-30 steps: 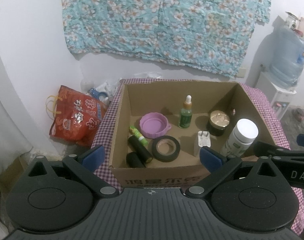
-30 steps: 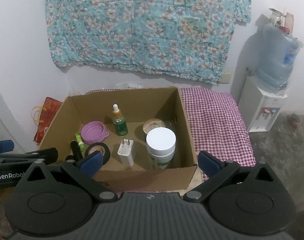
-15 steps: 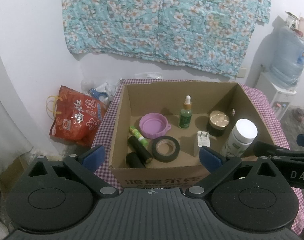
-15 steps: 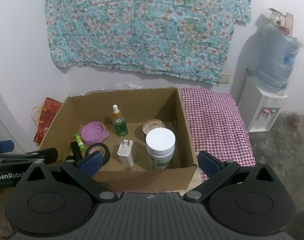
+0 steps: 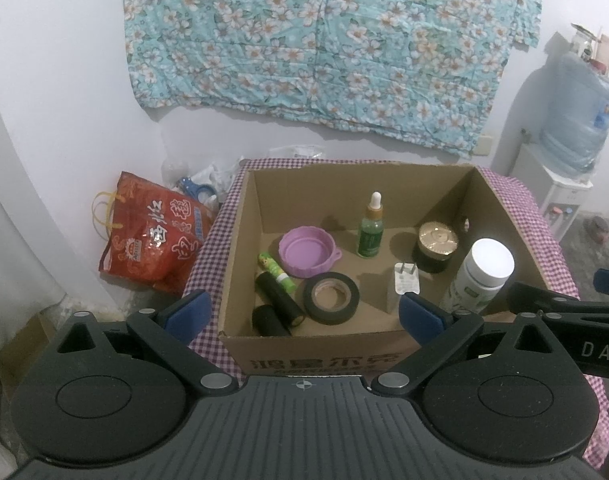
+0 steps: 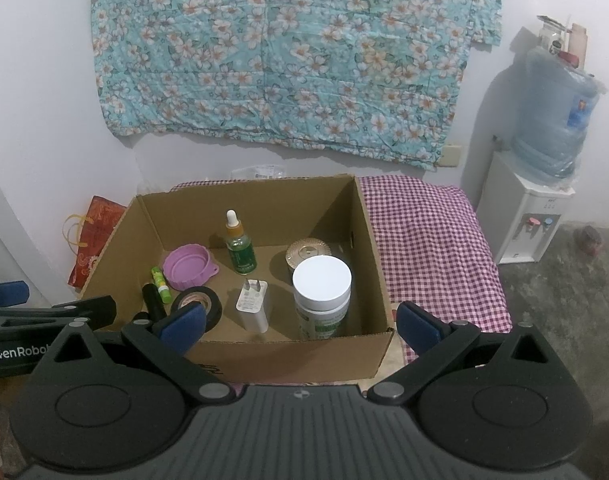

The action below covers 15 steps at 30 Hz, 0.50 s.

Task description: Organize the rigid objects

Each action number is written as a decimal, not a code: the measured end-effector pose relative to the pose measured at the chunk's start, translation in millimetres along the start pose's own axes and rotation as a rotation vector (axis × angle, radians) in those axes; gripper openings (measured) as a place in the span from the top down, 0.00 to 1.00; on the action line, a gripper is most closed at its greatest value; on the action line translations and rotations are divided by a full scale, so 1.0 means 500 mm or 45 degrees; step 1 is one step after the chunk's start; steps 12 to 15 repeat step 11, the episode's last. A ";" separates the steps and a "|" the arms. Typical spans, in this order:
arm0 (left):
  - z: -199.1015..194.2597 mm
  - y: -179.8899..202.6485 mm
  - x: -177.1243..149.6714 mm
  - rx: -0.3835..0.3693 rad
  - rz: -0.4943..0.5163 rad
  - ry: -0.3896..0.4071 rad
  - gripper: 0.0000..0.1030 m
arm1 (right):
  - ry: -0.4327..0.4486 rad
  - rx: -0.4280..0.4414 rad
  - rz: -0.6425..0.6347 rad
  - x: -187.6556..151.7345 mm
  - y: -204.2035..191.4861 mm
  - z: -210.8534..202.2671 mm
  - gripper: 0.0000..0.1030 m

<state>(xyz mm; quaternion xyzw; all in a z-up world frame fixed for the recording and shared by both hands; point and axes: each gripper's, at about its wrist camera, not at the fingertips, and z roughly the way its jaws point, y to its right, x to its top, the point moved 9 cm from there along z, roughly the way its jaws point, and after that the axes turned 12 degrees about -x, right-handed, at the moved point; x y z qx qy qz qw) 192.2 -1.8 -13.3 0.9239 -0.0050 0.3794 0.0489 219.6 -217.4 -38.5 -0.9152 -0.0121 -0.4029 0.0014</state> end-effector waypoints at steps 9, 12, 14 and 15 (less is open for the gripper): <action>-0.002 -0.001 0.000 0.000 0.000 0.000 0.02 | -0.001 0.000 0.000 0.000 0.001 0.000 0.00; -0.002 -0.001 0.000 -0.001 -0.002 -0.002 0.02 | 0.000 0.001 0.000 0.000 0.000 0.000 0.00; -0.002 -0.001 0.000 -0.001 -0.002 -0.002 0.02 | 0.000 0.001 0.000 0.000 0.000 0.000 0.00; -0.002 -0.001 0.000 -0.001 -0.002 -0.002 0.02 | 0.000 0.001 0.000 0.000 0.000 0.000 0.00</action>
